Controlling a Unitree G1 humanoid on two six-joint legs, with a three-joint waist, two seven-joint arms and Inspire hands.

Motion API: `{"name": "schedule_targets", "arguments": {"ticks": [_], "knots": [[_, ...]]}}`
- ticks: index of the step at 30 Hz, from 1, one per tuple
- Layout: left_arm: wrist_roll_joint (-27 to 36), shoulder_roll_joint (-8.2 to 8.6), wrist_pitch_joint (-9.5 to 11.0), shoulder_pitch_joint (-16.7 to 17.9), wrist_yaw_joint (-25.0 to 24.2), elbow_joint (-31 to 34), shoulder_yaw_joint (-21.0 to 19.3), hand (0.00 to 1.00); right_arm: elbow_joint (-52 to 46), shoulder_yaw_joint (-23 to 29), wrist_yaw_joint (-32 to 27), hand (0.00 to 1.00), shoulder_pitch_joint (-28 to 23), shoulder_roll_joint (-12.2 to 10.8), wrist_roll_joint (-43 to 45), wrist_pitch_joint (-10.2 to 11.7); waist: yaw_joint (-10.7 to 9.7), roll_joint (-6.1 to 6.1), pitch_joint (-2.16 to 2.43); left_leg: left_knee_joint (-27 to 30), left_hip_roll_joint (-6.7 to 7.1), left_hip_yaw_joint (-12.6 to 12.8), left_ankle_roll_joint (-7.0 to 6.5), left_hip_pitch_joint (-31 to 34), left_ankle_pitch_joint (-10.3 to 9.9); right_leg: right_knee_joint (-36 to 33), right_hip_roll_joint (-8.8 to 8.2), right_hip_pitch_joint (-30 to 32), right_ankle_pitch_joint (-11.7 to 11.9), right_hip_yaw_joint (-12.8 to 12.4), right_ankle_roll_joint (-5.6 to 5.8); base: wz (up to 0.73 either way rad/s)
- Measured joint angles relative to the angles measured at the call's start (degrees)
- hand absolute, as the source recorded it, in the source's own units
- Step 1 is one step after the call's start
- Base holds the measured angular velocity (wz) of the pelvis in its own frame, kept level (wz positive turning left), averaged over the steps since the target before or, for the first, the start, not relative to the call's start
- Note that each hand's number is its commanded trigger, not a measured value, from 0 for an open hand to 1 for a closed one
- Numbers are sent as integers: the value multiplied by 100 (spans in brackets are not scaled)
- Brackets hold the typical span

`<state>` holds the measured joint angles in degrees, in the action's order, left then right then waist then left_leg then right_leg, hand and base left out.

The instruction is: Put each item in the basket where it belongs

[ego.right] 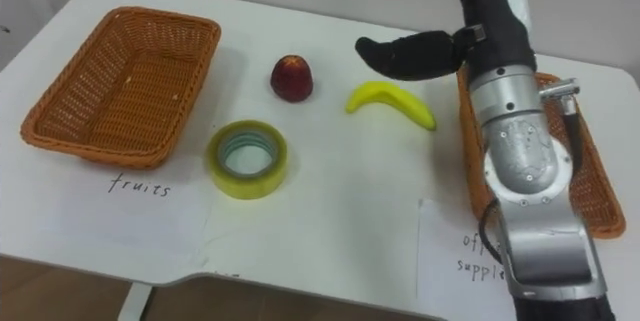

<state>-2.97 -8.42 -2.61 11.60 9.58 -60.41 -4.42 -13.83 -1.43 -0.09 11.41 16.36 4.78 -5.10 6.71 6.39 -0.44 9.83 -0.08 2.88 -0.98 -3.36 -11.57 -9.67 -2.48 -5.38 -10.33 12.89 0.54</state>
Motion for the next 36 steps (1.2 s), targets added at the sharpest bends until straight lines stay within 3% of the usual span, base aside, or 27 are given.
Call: {"name": "schedule_targets", "arguments": {"ticks": [8,15,23,30,36], "knots": [[2,5,-53,-6,4,-34,15,0,2,-100,146,0,126,-182,-22,-1,43,-25,1,60,10,-67,0,58,1,12,-9,-8,0,52,0,5],[5,-3,-94,-13,157,-28,203,0,313,-692,263,0,150,-213,8,-53,165,-25,1,50,-6,-49,4,124,1,-8,0,33,0,66,0,-2],[-5,-8,-123,10,215,-22,248,0,312,-979,351,0,150,-300,-12,-130,295,7,28,85,-3,-42,6,158,3,-2,1,52,0,82,0,0],[-3,-5,-134,9,209,-22,264,0,337,-1269,402,0,150,-304,-219,-129,387,-23,7,84,-3,-63,7,170,3,6,-3,53,0,137,0,2],[-4,23,-219,-91,210,33,264,0,694,-1321,396,0,152,-441,-239,-127,478,-45,-4,66,-5,-67,7,180,3,10,-3,64,0,144,0,0]]}}
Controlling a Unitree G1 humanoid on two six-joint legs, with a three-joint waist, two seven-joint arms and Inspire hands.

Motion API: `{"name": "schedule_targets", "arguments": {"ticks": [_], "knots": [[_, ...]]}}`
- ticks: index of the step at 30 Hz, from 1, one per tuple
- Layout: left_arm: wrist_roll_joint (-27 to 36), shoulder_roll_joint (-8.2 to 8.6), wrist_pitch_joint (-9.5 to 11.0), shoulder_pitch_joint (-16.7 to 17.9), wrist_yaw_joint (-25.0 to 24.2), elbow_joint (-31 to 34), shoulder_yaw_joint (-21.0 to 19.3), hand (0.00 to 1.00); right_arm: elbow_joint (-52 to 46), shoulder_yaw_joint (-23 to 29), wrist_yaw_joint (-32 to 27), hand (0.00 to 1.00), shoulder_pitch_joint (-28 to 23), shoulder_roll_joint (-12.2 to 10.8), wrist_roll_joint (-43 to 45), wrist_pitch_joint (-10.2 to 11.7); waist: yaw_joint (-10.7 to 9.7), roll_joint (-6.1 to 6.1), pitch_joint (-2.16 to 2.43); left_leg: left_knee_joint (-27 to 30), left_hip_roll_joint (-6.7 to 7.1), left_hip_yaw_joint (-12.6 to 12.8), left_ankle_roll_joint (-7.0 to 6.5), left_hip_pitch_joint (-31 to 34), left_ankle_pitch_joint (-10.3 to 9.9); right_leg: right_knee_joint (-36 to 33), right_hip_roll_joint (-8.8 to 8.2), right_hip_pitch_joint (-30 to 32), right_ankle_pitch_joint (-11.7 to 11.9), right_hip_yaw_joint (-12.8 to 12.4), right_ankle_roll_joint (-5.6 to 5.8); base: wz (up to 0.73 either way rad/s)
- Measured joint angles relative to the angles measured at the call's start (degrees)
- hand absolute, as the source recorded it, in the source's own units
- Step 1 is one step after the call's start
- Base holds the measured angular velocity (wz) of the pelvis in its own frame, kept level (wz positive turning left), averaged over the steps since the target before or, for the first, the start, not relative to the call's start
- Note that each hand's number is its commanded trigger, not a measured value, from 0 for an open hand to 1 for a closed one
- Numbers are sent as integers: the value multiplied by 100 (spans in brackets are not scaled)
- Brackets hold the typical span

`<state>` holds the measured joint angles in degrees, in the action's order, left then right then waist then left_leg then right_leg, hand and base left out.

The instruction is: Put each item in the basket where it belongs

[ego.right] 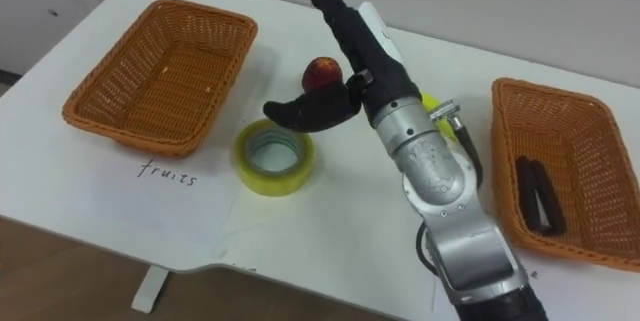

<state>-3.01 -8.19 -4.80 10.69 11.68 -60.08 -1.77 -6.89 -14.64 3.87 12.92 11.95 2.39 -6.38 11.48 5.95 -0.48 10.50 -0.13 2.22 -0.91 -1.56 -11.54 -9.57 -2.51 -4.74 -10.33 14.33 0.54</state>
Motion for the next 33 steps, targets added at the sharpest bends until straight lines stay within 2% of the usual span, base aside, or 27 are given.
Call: {"name": "schedule_targets", "arguments": {"ticks": [2,6,13,18,24,33], "knots": [[0,19,-4,11,4,74,0,0,117,-12,0,0,0,-8,10,0,13,-24,-11,-2,2,-3,0,4,0,-1,-1,1,0,0,0,0],[-1,85,-4,4,15,106,-4,0,295,-12,0,0,1,-74,102,0,30,-110,-5,-22,4,-21,0,8,0,-1,-1,21,0,-6,0,0],[0,162,5,14,16,209,-2,0,391,-12,2,0,1,-200,501,0,46,-167,10,-27,6,-43,5,1,7,2,3,42,0,-24,0,0],[0,182,17,10,16,209,-3,0,392,-12,5,0,1,-239,514,0,143,-167,10,-32,7,-56,5,0,8,12,2,38,0,-26,0,0],[1,184,29,11,15,250,-9,0,393,-13,9,0,1,-258,536,0,152,-155,7,-26,30,-91,4,10,14,98,-7,-19,0,-22,0,3],[-5,185,67,4,1,271,-13,0,393,-32,126,0,1,-329,1271,2,171,-141,-5,-80,44,-79,-3,33,27,93,-15,-2,0,-3,0,0]]}}
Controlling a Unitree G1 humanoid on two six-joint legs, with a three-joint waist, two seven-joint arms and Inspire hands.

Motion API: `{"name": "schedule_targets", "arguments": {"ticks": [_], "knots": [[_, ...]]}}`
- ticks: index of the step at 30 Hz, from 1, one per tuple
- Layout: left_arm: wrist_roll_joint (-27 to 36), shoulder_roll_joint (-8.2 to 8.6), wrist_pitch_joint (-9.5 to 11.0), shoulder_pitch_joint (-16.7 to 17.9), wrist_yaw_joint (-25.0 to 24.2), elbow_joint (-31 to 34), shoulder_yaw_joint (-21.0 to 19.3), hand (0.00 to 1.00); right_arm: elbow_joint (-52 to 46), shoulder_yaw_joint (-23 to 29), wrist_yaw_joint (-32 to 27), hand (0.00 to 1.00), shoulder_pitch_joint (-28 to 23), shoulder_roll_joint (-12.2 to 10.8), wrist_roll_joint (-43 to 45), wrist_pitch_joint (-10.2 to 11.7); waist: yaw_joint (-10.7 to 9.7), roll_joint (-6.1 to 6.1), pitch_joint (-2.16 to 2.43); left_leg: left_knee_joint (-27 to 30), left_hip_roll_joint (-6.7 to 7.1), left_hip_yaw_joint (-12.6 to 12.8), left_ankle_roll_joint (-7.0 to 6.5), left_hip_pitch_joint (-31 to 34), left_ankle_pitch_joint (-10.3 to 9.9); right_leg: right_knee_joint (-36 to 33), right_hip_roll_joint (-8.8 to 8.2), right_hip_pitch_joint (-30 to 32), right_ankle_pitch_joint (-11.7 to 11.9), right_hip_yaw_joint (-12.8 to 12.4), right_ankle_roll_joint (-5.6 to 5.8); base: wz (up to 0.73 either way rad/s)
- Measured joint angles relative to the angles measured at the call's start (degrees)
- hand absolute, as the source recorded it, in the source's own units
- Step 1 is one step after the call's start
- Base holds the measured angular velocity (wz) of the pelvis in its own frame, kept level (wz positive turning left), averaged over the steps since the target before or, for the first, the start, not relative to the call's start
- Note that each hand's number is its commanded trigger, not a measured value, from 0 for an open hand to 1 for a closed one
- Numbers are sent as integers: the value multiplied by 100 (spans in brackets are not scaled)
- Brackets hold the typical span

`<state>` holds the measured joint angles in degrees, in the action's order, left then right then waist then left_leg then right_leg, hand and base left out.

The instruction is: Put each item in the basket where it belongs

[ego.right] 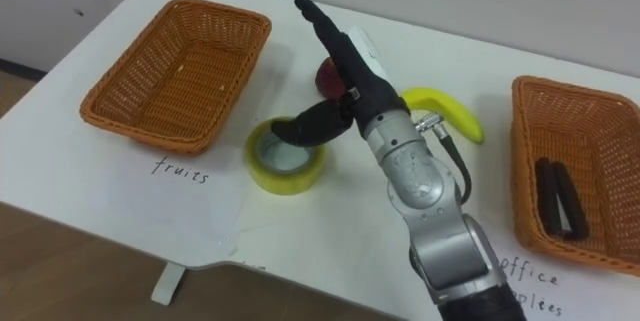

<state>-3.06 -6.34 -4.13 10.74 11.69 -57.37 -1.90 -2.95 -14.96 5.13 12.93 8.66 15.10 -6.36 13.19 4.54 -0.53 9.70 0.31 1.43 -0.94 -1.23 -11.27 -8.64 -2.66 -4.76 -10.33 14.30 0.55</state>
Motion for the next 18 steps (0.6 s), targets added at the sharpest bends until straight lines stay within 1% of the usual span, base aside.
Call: {"name": "schedule_targets", "arguments": {"ticks": [5,9,13,15,18], "knots": [[5,0,60,1,-14,-8,1,0,-1,-33,-3,0,0,-104,156,10,6,2,-1,-4,2,-26,-1,-3,2,3,0,1,0,4,0,1],[3,-5,160,6,-14,-16,1,0,-2,-109,-5,0,27,-120,275,62,5,23,-14,-7,9,-52,-1,-2,2,4,-2,12,0,0,0,6],[2,-26,191,-3,-112,-15,-1,0,-2,-183,-5,0,171,-125,341,126,-4,42,-24,-6,16,-85,-2,11,3,9,-7,22,0,1,0,1],[4,-39,206,-11,-141,-14,1,0,-74,-182,-22,0,179,-120,341,153,-9,67,-20,-6,26,-134,-2,10,3,9,-13,11,0,3,0,7],[2,-61,216,-30,-171,-14,-5,0,-189,-181,-78,0,183,-131,348,154,13,113,-11,-6,29,-140,-3,16,3,8,-17,16,0,5,0,1]]}}
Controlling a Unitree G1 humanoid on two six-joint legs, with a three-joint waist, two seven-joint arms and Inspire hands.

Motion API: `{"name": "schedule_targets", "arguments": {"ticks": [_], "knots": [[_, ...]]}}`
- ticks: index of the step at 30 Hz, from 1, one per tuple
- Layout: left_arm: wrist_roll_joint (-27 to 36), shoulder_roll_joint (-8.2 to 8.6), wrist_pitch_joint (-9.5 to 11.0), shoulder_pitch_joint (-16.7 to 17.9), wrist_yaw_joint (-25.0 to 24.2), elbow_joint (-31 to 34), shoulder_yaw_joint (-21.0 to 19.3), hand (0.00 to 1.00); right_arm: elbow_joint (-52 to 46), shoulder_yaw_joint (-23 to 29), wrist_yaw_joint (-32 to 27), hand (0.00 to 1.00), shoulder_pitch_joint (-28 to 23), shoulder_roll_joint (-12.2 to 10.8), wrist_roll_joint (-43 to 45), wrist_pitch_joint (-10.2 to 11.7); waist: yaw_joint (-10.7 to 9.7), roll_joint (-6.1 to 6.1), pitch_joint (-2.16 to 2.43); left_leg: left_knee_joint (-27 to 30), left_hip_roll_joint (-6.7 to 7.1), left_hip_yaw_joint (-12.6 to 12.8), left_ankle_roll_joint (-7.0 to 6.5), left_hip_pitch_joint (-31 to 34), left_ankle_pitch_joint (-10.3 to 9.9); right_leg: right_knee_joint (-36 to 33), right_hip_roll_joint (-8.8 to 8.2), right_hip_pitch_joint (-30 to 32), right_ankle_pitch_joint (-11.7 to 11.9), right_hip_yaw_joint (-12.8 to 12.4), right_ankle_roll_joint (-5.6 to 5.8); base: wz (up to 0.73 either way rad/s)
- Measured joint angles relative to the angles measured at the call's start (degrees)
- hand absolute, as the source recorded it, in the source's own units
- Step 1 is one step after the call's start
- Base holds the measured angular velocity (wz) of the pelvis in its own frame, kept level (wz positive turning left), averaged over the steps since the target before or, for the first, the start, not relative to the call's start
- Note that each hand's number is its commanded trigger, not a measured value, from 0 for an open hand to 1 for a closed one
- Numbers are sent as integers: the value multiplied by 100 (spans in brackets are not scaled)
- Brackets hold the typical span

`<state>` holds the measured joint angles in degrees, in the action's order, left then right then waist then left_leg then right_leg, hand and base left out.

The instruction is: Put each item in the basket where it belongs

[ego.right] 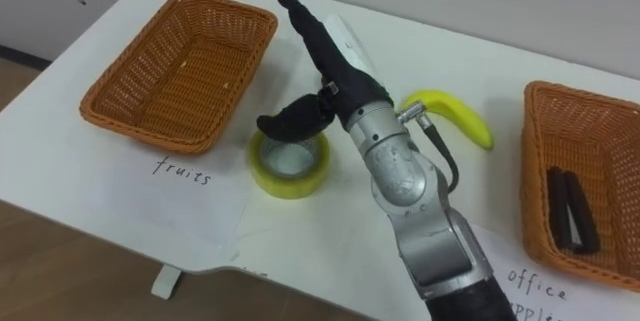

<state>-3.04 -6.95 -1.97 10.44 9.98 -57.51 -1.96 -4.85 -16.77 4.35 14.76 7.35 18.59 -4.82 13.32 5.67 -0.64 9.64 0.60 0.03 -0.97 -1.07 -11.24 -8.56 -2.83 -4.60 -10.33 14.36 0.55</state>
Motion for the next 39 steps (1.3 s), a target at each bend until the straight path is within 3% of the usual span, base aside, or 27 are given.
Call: {"name": "schedule_targets", "arguments": {"ticks": [13,14,29,39], "knots": [[0,-27,2,-67,-68,-40,9,0,153,-186,-45,0,92,102,-8,109,-28,-58,-48,2,7,-18,-10,19,6,0,2,-14,0,15,0,0],[1,-28,2,-87,-59,-40,9,0,262,-249,-23,0,91,133,-32,106,-29,-30,-29,5,6,-29,-10,40,6,0,2,-1,0,15,0,4],[123,-34,-13,-170,-29,-225,20,0,709,-329,470,0,91,273,-88,86,-48,-19,-20,10,15,-95,-13,79,16,0,-12,51,0,68,0,2],[124,-39,-54,-163,-30,-226,15,0,712,-328,778,0,91,280,-89,-138,-48,-15,-17,20,15,-87,-13,78,20,-1,-13,50,0,56,0,0]]}}
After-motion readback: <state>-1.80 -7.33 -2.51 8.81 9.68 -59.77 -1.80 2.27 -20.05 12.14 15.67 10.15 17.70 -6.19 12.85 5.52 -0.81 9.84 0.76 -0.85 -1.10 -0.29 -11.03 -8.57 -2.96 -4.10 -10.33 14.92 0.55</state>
